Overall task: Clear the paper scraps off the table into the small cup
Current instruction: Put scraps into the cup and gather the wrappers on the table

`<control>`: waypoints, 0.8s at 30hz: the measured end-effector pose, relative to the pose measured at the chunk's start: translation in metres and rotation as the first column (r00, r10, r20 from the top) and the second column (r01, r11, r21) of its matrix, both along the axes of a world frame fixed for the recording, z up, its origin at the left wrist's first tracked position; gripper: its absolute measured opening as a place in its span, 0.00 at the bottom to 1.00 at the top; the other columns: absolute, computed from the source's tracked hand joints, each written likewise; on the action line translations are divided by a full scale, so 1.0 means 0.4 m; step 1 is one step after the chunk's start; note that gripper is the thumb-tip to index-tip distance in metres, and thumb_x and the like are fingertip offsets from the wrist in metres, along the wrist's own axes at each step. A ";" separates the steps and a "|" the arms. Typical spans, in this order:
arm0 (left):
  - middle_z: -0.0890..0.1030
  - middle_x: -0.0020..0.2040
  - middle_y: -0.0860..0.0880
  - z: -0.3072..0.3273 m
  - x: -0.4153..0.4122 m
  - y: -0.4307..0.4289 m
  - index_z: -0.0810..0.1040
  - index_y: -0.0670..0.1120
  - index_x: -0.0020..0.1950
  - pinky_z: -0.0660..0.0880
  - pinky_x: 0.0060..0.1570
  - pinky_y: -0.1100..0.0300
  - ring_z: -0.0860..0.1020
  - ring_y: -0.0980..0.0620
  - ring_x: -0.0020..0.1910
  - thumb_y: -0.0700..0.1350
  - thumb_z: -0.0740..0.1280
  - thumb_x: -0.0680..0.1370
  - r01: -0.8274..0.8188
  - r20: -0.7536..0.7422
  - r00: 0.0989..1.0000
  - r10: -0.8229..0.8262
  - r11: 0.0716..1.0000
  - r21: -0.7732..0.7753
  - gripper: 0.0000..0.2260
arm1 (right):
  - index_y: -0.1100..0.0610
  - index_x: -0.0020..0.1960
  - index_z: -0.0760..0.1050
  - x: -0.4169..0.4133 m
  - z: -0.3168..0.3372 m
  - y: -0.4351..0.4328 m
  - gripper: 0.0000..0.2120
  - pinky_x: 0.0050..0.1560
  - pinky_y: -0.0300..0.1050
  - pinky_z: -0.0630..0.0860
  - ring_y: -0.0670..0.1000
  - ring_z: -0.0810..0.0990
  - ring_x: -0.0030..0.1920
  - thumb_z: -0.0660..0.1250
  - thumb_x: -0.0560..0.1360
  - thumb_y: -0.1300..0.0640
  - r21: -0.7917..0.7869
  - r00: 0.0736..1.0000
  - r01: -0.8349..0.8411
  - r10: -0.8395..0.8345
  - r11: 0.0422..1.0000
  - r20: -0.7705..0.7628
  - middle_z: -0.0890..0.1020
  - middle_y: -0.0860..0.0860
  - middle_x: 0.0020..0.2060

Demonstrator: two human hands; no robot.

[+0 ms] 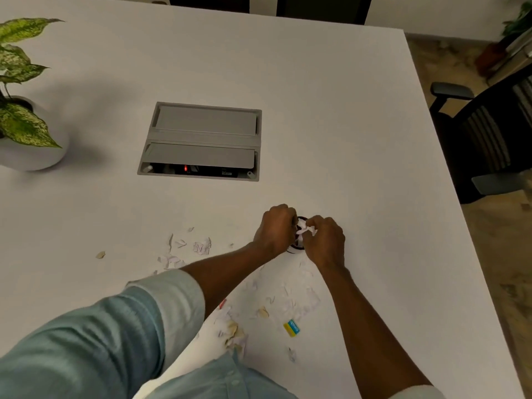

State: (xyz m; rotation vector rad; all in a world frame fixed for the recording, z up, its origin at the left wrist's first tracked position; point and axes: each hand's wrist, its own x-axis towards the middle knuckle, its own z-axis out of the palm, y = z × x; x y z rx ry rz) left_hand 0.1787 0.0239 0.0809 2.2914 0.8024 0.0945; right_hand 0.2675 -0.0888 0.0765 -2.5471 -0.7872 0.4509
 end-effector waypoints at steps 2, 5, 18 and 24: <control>0.85 0.49 0.40 0.005 0.014 -0.002 0.84 0.38 0.52 0.78 0.50 0.52 0.82 0.43 0.48 0.39 0.71 0.79 0.030 -0.049 0.998 -0.030 0.999 -0.014 0.05 | 0.56 0.57 0.80 0.007 -0.001 0.010 0.09 0.50 0.48 0.80 0.56 0.82 0.48 0.69 0.78 0.56 -0.007 0.999 -0.051 0.051 0.999 -0.005 0.83 0.56 0.50; 0.85 0.50 0.41 0.008 0.015 -0.010 0.83 0.38 0.54 0.77 0.48 0.54 0.82 0.43 0.49 0.40 0.71 0.79 0.066 -0.031 0.997 -0.068 0.997 -0.037 0.07 | 0.56 0.58 0.81 0.005 0.003 0.022 0.10 0.51 0.48 0.81 0.55 0.83 0.49 0.68 0.79 0.55 -0.019 0.997 -0.072 0.072 0.997 0.019 0.85 0.54 0.51; 0.79 0.60 0.48 -0.096 -0.181 0.014 0.79 0.45 0.61 0.80 0.49 0.50 0.76 0.46 0.61 0.45 0.70 0.79 0.020 -0.134 0.991 -0.004 0.993 0.119 0.11 | 0.53 0.56 0.80 -0.031 -0.057 -0.141 0.11 0.39 0.43 0.73 0.56 0.81 0.49 0.70 0.75 0.63 0.130 0.963 0.242 -0.254 0.962 0.090 0.79 0.55 0.51; 0.61 0.80 0.43 -0.185 -0.275 0.031 0.60 0.42 0.80 0.81 0.61 0.44 0.62 0.42 0.78 0.60 0.76 0.74 0.327 -0.462 0.849 -0.258 0.942 0.075 0.44 | 0.56 0.72 0.70 -0.028 -0.159 -0.192 0.23 0.56 0.56 0.75 0.59 0.69 0.69 0.68 0.78 0.59 -0.189 0.982 0.165 -0.179 0.968 -0.064 0.72 0.58 0.68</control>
